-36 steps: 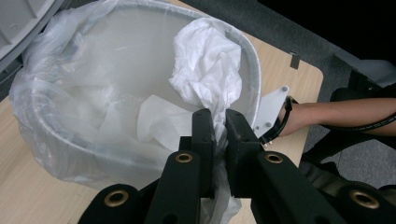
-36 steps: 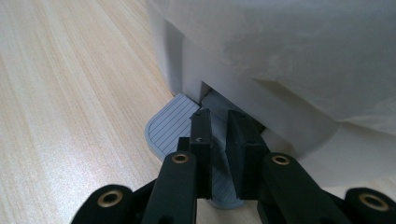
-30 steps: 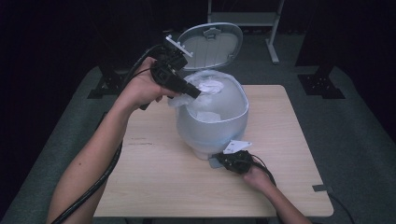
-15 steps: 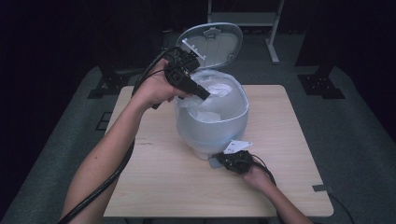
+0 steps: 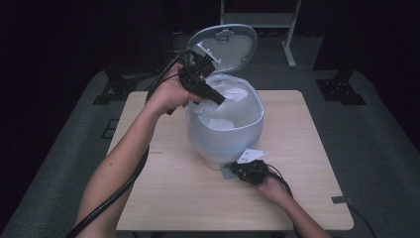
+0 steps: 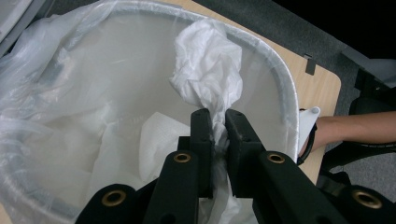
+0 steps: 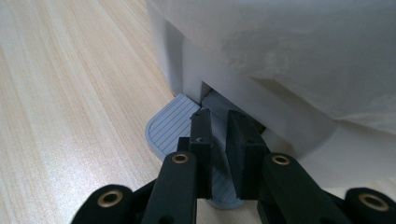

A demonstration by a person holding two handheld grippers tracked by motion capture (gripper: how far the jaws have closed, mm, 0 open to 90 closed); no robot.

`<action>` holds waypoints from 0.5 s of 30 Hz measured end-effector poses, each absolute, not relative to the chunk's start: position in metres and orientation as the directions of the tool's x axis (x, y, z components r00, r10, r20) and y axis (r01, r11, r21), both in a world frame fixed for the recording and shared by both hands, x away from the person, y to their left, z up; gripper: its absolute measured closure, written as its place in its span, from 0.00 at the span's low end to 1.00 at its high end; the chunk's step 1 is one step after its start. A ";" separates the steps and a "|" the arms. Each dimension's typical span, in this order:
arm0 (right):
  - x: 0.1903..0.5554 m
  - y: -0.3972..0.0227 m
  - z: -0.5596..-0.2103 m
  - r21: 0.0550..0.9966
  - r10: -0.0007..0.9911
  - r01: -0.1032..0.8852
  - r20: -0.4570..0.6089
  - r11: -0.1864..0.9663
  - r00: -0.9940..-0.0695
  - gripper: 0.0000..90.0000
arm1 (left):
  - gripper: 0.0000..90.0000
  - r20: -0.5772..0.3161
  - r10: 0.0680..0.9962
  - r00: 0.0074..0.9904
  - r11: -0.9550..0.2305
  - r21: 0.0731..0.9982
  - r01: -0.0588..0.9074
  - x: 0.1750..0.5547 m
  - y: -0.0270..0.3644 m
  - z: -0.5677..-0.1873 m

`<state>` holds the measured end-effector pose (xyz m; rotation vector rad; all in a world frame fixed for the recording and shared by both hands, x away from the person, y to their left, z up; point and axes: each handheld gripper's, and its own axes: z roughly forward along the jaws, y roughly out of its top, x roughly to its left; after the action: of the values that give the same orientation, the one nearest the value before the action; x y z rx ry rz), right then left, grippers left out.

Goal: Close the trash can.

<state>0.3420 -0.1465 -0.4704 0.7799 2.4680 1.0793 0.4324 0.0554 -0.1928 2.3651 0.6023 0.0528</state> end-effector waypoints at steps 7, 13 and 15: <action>0.342 -0.146 -0.470 0.751 0.604 0.348 -0.084 0.561 -0.793 0.89 | 0.85 -0.133 0.430 0.893 -0.657 0.632 0.411 0.436 0.051 -0.202; 0.342 -0.146 -0.471 0.752 0.605 0.345 -0.089 0.562 -0.791 0.89 | 0.76 -0.148 0.431 0.890 -0.623 0.665 0.412 0.436 0.058 -0.206; 0.341 -0.146 -0.470 0.751 0.606 0.346 -0.090 0.563 -0.790 0.89 | 0.75 -0.157 0.432 0.888 -0.613 0.672 0.417 0.434 0.062 -0.205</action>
<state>0.3413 -0.1458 -0.4704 0.7787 2.4615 1.0745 0.4342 0.0615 -0.2053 2.3020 0.6055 0.0258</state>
